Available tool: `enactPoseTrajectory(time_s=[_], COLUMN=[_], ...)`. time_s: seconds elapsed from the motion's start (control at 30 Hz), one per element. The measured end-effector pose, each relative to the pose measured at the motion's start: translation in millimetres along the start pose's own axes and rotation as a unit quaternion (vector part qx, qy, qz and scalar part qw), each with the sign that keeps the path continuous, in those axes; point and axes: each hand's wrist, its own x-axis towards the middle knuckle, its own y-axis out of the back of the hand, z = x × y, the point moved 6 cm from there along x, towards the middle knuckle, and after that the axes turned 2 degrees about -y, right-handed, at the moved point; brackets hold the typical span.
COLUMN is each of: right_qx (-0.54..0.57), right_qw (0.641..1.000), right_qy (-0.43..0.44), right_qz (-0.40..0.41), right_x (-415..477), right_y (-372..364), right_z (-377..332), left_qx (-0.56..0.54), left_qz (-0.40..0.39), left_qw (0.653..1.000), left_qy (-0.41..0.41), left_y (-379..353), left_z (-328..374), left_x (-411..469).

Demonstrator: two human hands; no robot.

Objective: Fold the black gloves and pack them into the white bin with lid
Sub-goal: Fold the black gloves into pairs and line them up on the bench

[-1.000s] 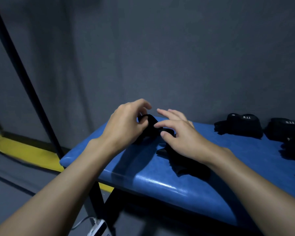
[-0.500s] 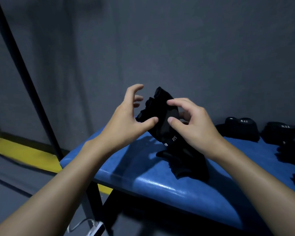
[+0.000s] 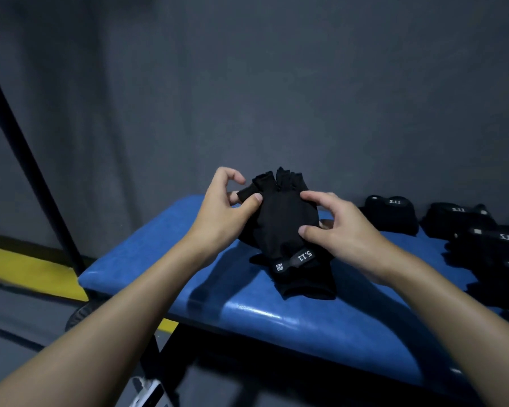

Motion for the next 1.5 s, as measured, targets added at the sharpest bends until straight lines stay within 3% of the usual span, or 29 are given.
enactPoseTrajectory(time_s=[0.17,0.37,0.5,0.63,0.9,1.03,1.23,1.5], right_qx=[0.03,0.079,-0.076,-0.128,-0.172,-0.205,-0.165,-0.196], right_qw=[0.998,0.99,0.991,0.983,0.975,0.971,0.975,0.96], right_qy=[-0.043,-0.115,-0.104,-0.119,-0.11,-0.108,-0.138,-0.175], right_qz=[0.023,0.003,-0.034,-0.062,-0.092,-0.065,-0.06,-0.098], right_x=[0,-3,-9,-12,-15,-18,-19,-19], right_y=[12,10,8,5,0,6,8,9], right_z=[11,26,30,38,40,30,27,40], left_qx=[0.017,0.029,0.068,0.125,0.185,0.193,0.159,0.215], left_qz=[-0.043,-0.07,-0.118,-0.152,-0.167,-0.162,-0.154,-0.189], left_qw=[0.999,0.996,0.986,0.976,0.967,0.966,0.974,0.957], left_qy=[-0.005,0.049,0.093,0.089,0.059,0.058,0.057,0.042], left_y=[-12,-24,-33,-36,-40,-36,-34,-40], left_z=[0,-11,-26,-34,-38,-37,-31,-40], left_x=[-1,-2,-5,-7,-10,-11,-10,-13])
